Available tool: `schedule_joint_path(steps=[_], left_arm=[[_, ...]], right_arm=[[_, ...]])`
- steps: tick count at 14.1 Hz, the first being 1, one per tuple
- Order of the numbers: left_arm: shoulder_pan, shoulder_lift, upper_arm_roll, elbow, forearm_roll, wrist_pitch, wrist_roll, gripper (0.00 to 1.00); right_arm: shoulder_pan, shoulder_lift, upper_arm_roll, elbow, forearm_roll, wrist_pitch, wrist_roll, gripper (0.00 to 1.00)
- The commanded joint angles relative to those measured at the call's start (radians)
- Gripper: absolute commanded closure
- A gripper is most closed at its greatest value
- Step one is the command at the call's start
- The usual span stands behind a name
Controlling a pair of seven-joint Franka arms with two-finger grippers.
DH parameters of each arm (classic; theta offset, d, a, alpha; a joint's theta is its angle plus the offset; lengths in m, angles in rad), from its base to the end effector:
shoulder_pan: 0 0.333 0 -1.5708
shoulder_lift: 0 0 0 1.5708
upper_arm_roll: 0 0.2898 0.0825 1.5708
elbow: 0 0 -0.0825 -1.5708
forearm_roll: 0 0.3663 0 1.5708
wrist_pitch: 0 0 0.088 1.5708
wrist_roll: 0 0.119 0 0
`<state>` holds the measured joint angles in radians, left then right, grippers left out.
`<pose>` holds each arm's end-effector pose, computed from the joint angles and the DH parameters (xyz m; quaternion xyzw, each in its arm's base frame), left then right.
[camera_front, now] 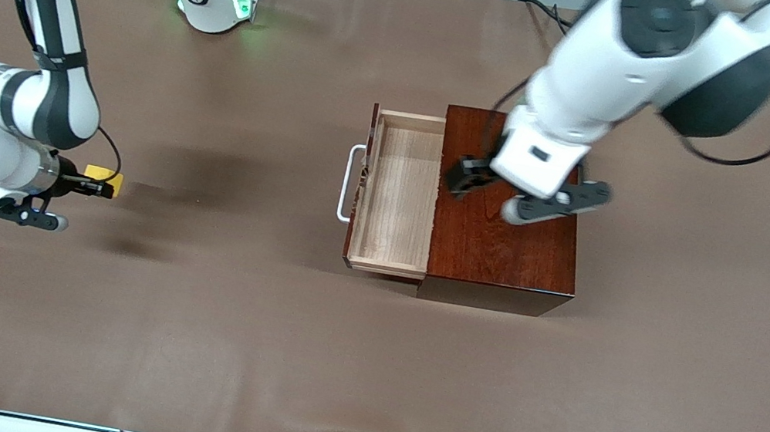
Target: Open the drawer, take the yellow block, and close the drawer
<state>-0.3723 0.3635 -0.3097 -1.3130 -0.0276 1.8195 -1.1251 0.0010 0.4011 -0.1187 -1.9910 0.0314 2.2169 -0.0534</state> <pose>0.5268 -0.3884 0.5223 0.9666 0.2342 -0.0032 0.1041 0.5615 -0.0648 0.2246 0.9954 -0.0399 -0.0866 0.0044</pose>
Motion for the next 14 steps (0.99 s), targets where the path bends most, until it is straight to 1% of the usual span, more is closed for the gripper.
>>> schedule_joint_path(steps=[1, 3, 4, 6, 8, 9, 10, 11, 13, 14], left_arm=[[-0.081, 0.081, 0.009, 0.060, 0.025, 0.094, -0.189, 0.00], [-0.158, 0.133, 0.032, 0.072, 0.035, 0.197, -0.335, 0.00], [-0.222, 0.164, 0.067, 0.083, 0.052, 0.225, -0.388, 0.00], [-0.366, 0.236, 0.182, 0.127, 0.060, 0.256, -0.458, 0.00], [-0.501, 0.313, 0.300, 0.200, 0.057, 0.280, -0.540, 0.00], [-0.539, 0.340, 0.326, 0.221, 0.057, 0.322, -0.592, 0.00], [-0.556, 0.371, 0.337, 0.224, 0.057, 0.366, -0.642, 0.00], [-0.559, 0.397, 0.340, 0.225, 0.057, 0.406, -0.680, 0.00], [-0.580, 0.431, 0.342, 0.224, 0.060, 0.469, -0.772, 0.00], [-0.599, 0.454, 0.354, 0.224, 0.060, 0.472, -0.807, 0.00]], right_arm=[[0.005, -0.041, 0.017, -0.103, -0.021, 0.082, 0.000, 1.00], [0.007, -0.041, 0.017, -0.155, -0.021, 0.168, 0.000, 1.00], [0.008, -0.041, 0.017, -0.167, -0.021, 0.179, 0.004, 1.00], [0.010, -0.038, 0.019, -0.169, -0.021, 0.182, 0.004, 1.00], [0.010, -0.028, 0.019, -0.170, -0.021, 0.184, 0.006, 1.00], [0.010, -0.024, 0.019, -0.172, -0.019, 0.184, 0.006, 0.92], [0.010, -0.021, 0.019, -0.172, -0.019, 0.178, 0.006, 0.58], [0.010, -0.021, 0.019, -0.170, -0.019, 0.173, 0.007, 0.01], [0.010, -0.022, 0.021, -0.170, -0.019, 0.167, 0.006, 0.00], [0.010, -0.025, 0.021, -0.169, -0.019, 0.152, 0.004, 0.00]])
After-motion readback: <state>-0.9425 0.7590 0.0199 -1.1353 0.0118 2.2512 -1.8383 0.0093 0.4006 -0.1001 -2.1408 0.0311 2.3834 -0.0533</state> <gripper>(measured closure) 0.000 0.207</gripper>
